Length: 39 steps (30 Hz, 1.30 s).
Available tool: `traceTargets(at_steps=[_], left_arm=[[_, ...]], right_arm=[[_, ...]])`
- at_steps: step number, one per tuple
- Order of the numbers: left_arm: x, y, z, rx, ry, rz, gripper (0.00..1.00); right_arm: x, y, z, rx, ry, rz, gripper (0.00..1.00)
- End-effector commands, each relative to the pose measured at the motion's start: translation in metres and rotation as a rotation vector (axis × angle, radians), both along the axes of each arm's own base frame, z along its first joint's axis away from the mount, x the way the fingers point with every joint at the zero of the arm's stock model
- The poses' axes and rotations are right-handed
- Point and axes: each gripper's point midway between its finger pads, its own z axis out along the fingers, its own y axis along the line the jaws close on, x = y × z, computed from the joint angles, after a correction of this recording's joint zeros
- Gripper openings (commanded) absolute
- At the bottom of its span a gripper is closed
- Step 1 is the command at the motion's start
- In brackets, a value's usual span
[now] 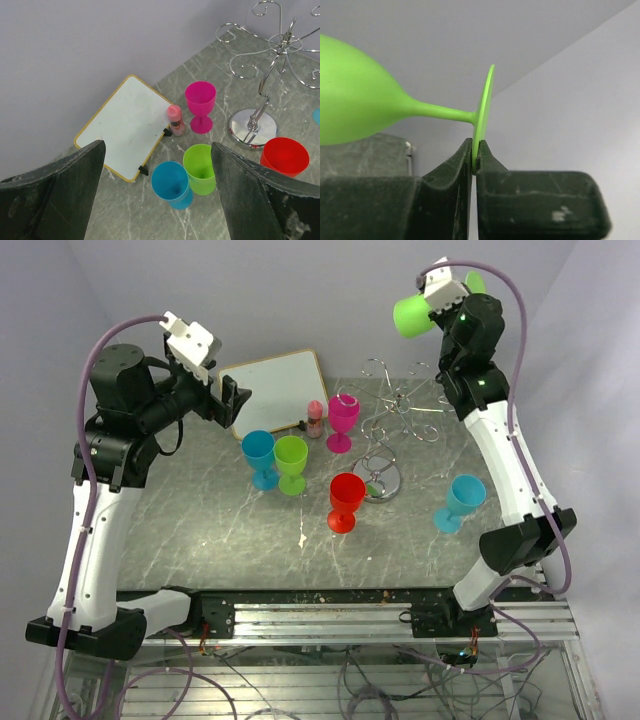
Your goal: Place the wine glass upside down on the wine glass rack
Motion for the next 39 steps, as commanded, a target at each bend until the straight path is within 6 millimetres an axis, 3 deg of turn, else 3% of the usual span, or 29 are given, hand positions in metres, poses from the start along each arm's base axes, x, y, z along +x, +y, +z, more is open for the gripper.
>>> traceTargets(at_steps=[1,19,29,39], left_arm=[[-0.002,0.004,0.0,0.024,-0.027,0.004,0.96],[-0.001,0.013,-0.01,0.06,-0.025,0.034,0.95],[0.004,0.012,-0.022,0.055,0.006,0.025,0.95],[0.006,0.015,-0.026,0.034,0.02,0.026,0.95]], right_arm=[[0.013,-0.009,-0.009,-0.159,0.028,-0.076,0.0],[0.056,0.034,-0.077,-0.528,0.191,0.268,0.0],[0.052,0.057,-0.106,-0.631,0.335,0.488,0.0],[0.042,0.071,-0.116,-0.646,0.392,0.604,0.0]])
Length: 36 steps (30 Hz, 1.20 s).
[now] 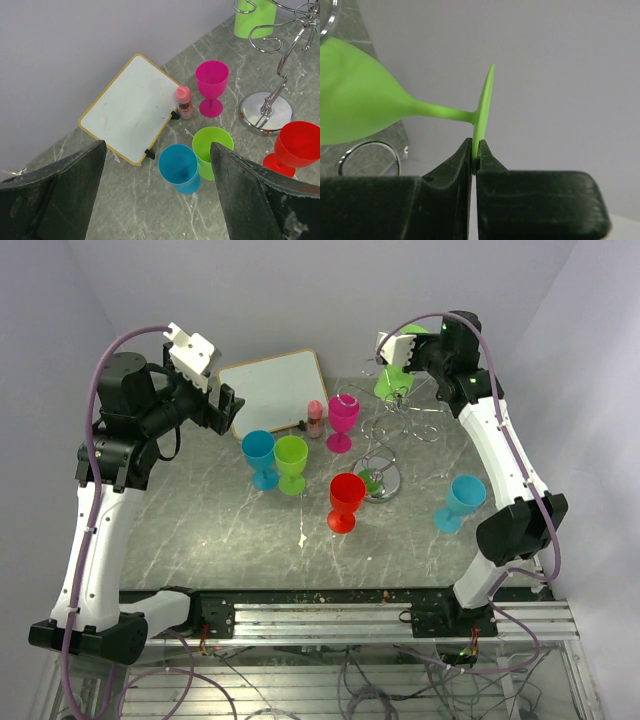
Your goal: Place the wine glass upside down on the wine glass rack
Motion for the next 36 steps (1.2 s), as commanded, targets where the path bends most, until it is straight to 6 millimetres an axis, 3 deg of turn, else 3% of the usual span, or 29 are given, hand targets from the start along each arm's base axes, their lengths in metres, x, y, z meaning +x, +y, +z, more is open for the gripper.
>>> traceTargets(at_steps=[1,25,36], left_arm=[[0.0,-0.001,0.006,-0.016,-0.026,-0.011,0.95],[-0.001,-0.004,0.005,-0.007,-0.021,-0.04,0.96],[-0.001,-0.003,0.004,-0.001,-0.023,-0.037,0.96]], right_arm=[[-0.007,0.006,-0.003,-0.025,0.045,0.061,0.0],[-0.043,0.009,-0.005,-0.006,0.135,0.113,0.0],[-0.044,0.005,-0.003,-0.004,0.12,0.094,0.0]])
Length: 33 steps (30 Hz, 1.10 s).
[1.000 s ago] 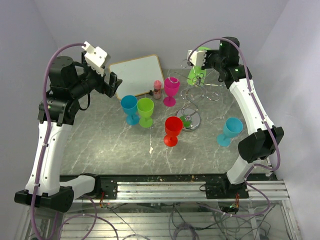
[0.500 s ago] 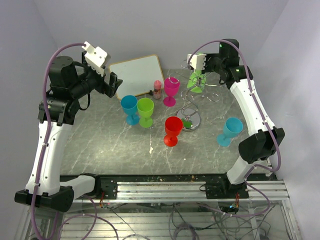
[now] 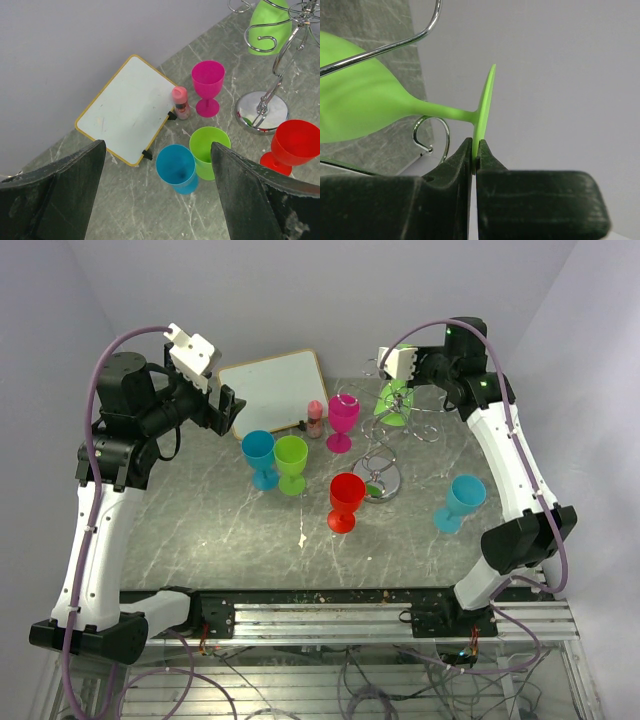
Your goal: Place the wine glass upside down on the wine glass rack
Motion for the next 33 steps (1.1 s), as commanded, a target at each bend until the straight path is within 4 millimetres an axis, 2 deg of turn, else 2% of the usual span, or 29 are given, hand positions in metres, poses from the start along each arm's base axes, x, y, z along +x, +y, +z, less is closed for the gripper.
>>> traceTargets(at_steps=[1,9,33], left_arm=[[0.0,-0.001,0.005,0.001,-0.026,-0.016,0.96],[0.0,-0.001,0.006,0.001,-0.026,-0.017,0.96],[0.002,-0.002,0.0,0.007,-0.021,-0.024,0.96]], right_arm=[[-0.006,-0.004,0.017,0.023,-0.035,-0.01,0.0],[-0.012,-0.009,0.023,0.037,-0.04,-0.042,0.0],[-0.025,-0.031,0.021,0.072,-0.076,-0.188,0.0]])
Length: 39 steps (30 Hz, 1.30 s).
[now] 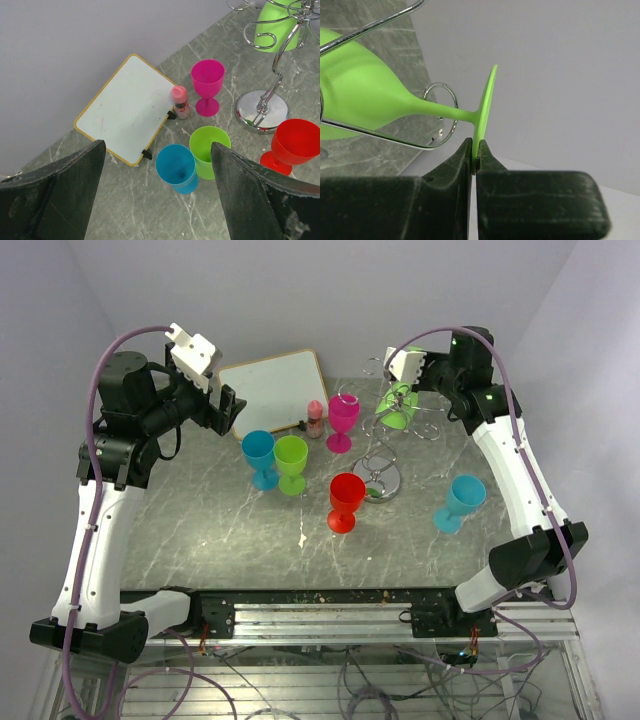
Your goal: Place the wine glass upside down on the wine glass rack
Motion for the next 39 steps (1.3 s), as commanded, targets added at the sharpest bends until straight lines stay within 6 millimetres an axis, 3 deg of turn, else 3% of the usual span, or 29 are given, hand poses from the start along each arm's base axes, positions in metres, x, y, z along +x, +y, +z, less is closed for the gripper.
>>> traceTargets(at_steps=[1,10,20,31,39], left_arm=[[0.001,-0.001,0.002,0.004,-0.025,-0.021,0.96],[-0.001,-0.002,0.004,-0.003,-0.024,-0.026,0.96],[-0.001,-0.002,0.003,0.001,-0.022,-0.027,0.96],[-0.002,-0.001,0.001,0.009,-0.023,-0.026,0.96],[-0.002,-0.001,0.001,0.013,-0.022,-0.025,0.96]], right_arm=[[-0.005,-0.015,0.016,0.012,-0.054,-0.078,0.0],[-0.011,-0.025,0.01,0.017,-0.051,-0.136,0.0],[0.006,-0.035,0.004,0.026,-0.108,-0.222,0.0],[0.022,-0.026,-0.002,0.051,-0.111,-0.204,0.0],[0.023,-0.01,-0.001,0.096,-0.09,-0.147,0.0]])
